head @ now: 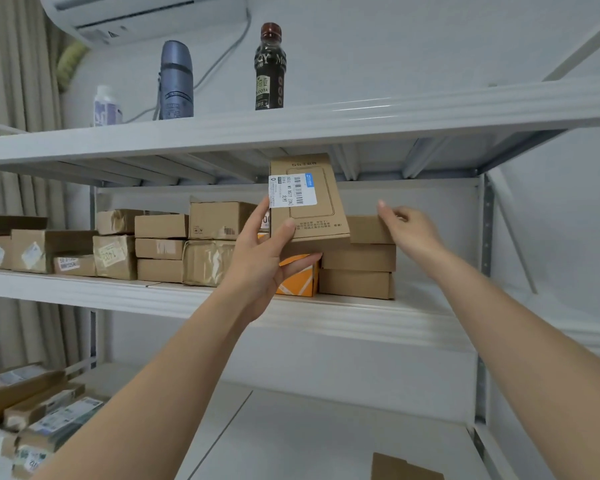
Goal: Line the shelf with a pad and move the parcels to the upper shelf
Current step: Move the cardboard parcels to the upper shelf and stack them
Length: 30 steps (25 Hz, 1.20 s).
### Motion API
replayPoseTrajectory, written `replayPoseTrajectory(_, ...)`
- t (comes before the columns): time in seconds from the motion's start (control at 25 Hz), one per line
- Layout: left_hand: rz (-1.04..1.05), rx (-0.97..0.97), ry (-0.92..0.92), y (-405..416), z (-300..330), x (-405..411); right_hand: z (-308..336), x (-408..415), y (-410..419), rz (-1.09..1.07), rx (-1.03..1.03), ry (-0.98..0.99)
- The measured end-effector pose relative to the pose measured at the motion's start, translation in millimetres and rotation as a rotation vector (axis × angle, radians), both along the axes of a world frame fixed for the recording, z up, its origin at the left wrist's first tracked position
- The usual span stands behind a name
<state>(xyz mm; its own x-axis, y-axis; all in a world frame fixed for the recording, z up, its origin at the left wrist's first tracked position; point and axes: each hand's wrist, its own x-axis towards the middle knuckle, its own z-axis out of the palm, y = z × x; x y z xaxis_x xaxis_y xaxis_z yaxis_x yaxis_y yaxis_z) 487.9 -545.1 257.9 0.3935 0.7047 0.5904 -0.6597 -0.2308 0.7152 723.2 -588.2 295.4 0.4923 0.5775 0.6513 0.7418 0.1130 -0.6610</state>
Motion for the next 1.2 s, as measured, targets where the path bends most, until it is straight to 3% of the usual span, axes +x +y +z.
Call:
replayPoseTrajectory(0.08, -0.015, -0.005, 0.003, -0.5, 3.7, 11.9, -6.3, 5.8, 6.2, -0.005, 0.071, -0.041)
replayPoseTrajectory(0.24, -0.022, 0.01, 0.039, -5.8, 13.8, 37.4, -35.6, 10.7, 7.9, -0.016, 0.484, -0.141)
replayPoseTrajectory(0.32, -0.014, 0.018, 0.075, -6.6, 20.3, 49.2, -45.4, 10.3, 6.6, 0.052, 0.597, -0.151)
replayPoseTrajectory(0.56, -0.071, -0.015, 0.109, 12.3, 37.3, 63.7, -35.4, 12.9, 3.9, 0.206, 0.564, -0.213)
replayPoseTrajectory(0.76, 0.428, 0.133, 0.192, 16.2, 28.1, 71.3, -39.5, 13.5, 8.9, 0.189, 0.519, -0.252)
replayPoseTrajectory(0.84, 0.518, 0.178, 0.214, 17.5, 28.6, 74.9, -42.4, 11.4, 10.9, 0.191, 0.523, -0.295)
replayPoseTrajectory(1.04, 0.492, 0.205, 0.412, 19.2, 27.0, 82.6, -44.9, 18.0, 20.1, 0.147, 0.543, -0.407)
replayPoseTrajectory(1.2, 0.517, 0.231, 0.31, 19.7, 6.2, 81.4, -47.4, 18.8, 17.4, 0.098, 0.613, -0.477)
